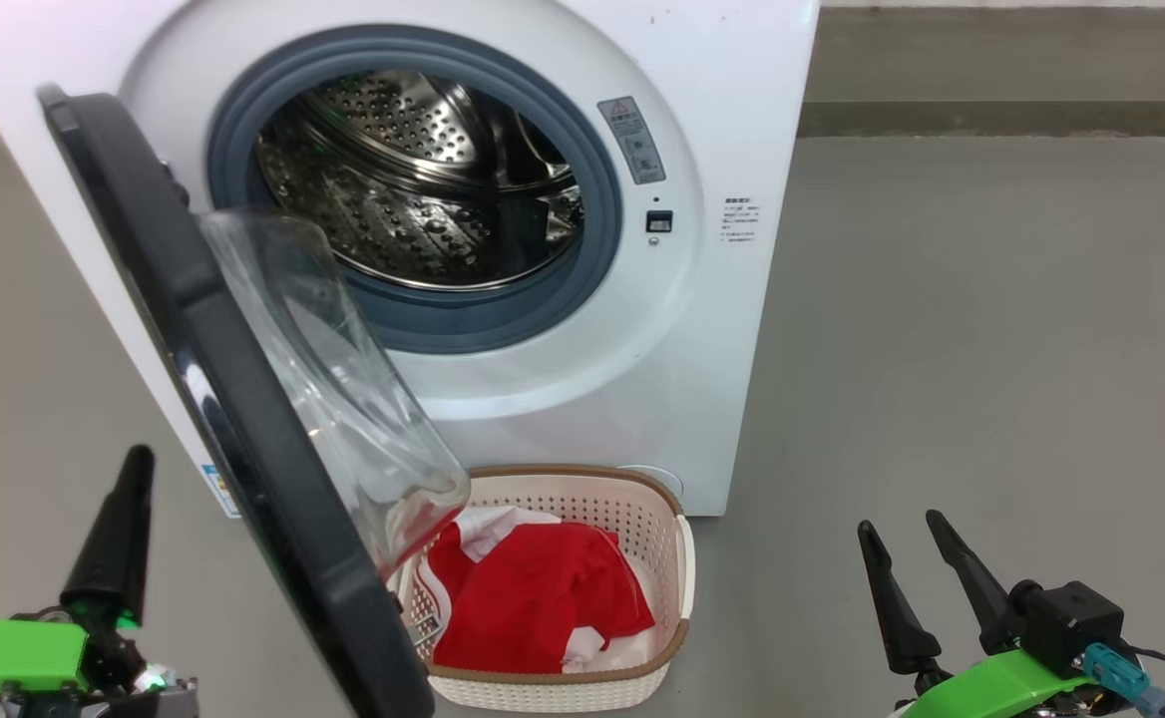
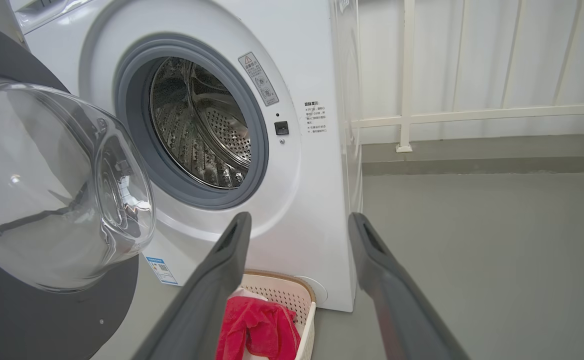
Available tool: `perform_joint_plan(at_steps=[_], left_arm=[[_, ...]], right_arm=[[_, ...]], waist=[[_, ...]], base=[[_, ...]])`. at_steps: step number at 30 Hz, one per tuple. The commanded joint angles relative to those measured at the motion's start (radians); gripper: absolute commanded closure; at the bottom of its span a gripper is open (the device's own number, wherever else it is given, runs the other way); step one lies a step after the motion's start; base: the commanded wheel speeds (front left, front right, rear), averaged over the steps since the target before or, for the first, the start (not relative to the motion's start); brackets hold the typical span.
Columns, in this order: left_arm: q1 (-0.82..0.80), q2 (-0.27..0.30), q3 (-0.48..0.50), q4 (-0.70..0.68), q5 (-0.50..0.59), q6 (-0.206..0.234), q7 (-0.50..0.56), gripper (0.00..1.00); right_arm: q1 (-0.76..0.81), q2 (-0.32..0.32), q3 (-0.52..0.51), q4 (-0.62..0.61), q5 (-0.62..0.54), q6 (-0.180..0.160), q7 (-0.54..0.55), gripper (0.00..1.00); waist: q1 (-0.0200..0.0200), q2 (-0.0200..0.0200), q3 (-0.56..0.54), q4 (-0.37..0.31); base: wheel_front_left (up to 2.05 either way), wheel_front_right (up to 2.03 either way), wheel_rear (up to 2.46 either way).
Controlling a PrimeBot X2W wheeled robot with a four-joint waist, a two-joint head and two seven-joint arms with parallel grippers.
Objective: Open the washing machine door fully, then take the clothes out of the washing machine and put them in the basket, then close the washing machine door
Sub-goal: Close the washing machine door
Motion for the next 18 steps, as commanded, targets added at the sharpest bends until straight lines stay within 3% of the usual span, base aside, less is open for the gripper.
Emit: perform_joint_plan(at_steps=[1, 8, 18], left_arm=[[-0.023, 0.012, 0.018, -0.055, -0.044, 0.022, 0.007, 1.00], [0.005, 0.012, -0.021, -0.130, -0.171, 0.081, 0.000, 1.00], [-0.008, 0.012, -0.073, -0.153, -0.251, 0.080, -0.018, 1.00]], right_arm=[[-0.034, -0.003, 0.017, -0.026, 0.010, 0.007, -0.006, 0.00], [-0.040, -0.003, 0.015, -0.027, 0.015, 0.007, -0.006, 0.00], [-0.049, -0.003, 0.012, -0.032, 0.018, 0.007, -0.006, 0.00]], waist=[[0.0000, 0.0000, 0.003, -0.011], [0.0000, 0.0000, 0.014, -0.044], [0.0000, 0.0000, 0.035, -0.110]], base=[[0.00, 0.00, 0.00], [0.00, 0.00, 0.00], [0.00, 0.00, 0.00]])
